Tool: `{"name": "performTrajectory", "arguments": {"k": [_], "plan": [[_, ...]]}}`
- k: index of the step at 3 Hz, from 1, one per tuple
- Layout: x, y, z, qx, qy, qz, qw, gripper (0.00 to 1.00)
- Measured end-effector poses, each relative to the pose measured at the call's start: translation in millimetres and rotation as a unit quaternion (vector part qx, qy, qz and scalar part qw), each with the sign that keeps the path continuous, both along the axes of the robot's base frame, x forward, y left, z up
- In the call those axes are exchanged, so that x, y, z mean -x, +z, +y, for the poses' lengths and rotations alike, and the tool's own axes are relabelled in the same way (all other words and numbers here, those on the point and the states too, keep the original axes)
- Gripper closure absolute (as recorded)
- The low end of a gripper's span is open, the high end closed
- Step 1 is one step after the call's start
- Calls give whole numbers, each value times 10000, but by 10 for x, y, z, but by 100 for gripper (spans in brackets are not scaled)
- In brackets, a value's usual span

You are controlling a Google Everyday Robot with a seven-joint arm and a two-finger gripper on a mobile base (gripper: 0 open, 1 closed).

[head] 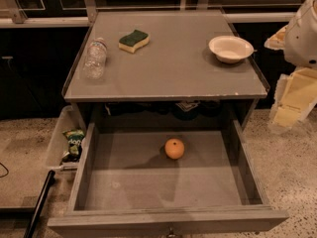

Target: Pick orange from top drawer and place on counter

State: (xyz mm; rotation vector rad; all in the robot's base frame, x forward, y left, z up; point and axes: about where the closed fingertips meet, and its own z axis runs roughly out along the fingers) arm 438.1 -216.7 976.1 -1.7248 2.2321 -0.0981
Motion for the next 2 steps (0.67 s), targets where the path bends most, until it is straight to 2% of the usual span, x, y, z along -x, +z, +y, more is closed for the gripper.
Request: {"name": "performTrajectory", "arguments": {"k": [2], "plan": [[-8,-120,49,-61,15,74,10000,0]]}}
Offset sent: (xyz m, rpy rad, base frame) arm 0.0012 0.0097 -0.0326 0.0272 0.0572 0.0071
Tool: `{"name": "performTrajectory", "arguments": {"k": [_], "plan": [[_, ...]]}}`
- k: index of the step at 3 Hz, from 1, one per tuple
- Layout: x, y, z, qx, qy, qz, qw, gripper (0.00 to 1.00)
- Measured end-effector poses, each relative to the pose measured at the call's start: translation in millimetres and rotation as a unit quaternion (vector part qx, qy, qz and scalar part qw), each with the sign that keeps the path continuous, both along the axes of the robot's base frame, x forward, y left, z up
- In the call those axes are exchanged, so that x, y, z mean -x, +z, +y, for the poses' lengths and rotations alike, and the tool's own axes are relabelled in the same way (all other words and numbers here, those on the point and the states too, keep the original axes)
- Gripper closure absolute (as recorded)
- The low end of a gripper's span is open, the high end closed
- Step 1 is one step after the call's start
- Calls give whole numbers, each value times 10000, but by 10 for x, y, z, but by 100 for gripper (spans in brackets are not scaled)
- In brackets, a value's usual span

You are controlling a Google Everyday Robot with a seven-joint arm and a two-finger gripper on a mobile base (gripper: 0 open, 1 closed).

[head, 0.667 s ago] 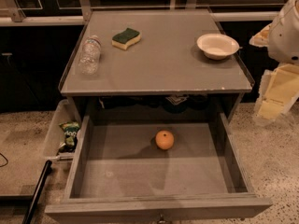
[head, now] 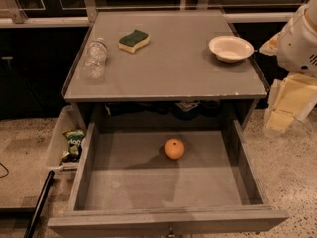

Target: Pick orange from top drawer and place on counter

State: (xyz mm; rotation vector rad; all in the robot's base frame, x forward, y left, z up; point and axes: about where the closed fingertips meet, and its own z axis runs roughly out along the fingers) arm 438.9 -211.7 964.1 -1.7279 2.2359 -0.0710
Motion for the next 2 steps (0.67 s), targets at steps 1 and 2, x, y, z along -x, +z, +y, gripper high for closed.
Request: {"name": "performTrajectory", "arguments": {"k": [1,2], "plan": [[-18,-301,135,-108,164,143,9997,0],[-66,-714,277,-289,378,205,9987,0]]}}
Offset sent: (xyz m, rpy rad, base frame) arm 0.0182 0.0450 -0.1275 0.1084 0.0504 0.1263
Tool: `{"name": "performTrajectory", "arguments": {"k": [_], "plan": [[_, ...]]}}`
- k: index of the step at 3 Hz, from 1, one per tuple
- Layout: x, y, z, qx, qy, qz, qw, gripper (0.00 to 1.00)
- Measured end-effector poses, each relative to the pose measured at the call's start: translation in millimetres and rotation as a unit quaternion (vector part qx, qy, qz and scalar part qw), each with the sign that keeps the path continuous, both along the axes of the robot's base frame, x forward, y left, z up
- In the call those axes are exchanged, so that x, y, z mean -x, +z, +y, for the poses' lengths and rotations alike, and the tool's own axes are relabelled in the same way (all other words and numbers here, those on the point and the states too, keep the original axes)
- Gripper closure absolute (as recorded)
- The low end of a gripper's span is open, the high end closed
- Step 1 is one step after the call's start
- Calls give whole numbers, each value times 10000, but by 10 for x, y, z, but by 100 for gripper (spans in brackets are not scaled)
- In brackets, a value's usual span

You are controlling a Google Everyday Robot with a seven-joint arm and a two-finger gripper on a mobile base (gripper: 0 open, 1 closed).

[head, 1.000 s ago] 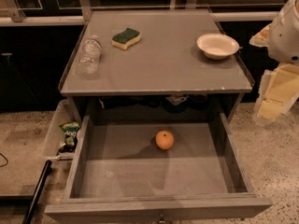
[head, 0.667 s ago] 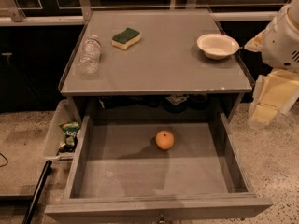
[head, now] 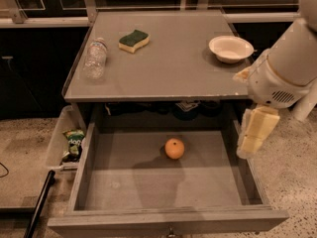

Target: Pick orange from top drawer and place on counter

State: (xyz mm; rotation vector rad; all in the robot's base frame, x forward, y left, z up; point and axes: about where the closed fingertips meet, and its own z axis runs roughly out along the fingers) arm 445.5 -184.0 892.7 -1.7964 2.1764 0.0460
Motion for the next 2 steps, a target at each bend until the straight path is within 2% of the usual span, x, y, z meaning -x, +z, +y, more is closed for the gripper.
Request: {"name": "performTrajectory", "arguments": {"k": [1,2], "plan": [[-94,-513,73,-181,135,68,9997,0],[-94,-514,73,-183,135,69,9997,0]]}}
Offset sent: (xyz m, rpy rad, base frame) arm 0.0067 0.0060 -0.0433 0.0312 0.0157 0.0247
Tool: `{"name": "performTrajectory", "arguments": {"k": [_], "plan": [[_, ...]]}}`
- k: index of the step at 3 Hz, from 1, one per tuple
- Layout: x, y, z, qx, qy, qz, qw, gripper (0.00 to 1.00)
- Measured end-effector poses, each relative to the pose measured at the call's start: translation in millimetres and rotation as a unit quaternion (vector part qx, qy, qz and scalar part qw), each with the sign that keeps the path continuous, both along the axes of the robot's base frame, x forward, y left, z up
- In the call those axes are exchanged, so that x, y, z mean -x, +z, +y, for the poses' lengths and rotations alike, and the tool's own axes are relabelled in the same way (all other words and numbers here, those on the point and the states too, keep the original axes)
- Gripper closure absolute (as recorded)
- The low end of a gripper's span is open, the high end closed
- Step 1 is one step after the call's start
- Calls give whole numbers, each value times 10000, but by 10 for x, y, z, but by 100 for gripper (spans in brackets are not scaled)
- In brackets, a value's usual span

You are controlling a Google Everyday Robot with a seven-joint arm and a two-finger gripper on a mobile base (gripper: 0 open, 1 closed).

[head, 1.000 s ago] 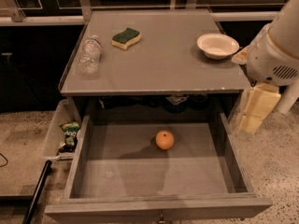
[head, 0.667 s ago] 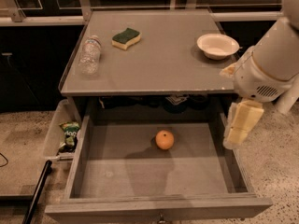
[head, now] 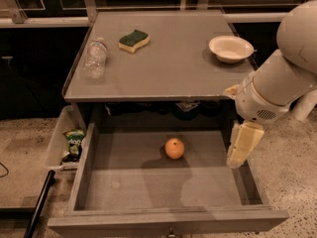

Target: Pick orange from top drawer and place on counter

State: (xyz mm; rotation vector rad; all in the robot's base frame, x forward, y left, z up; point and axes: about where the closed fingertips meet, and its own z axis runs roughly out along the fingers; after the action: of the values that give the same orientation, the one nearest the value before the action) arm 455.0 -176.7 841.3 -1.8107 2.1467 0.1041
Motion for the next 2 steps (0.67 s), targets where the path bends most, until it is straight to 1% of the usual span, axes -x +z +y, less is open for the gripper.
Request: {"name": "performTrajectory", "arguments": {"k": [1,2], "plan": [[-34,-120,15,-267,-28,176,9995,0],[-56,-348,33,-512,-146,400,9978,0]]}}
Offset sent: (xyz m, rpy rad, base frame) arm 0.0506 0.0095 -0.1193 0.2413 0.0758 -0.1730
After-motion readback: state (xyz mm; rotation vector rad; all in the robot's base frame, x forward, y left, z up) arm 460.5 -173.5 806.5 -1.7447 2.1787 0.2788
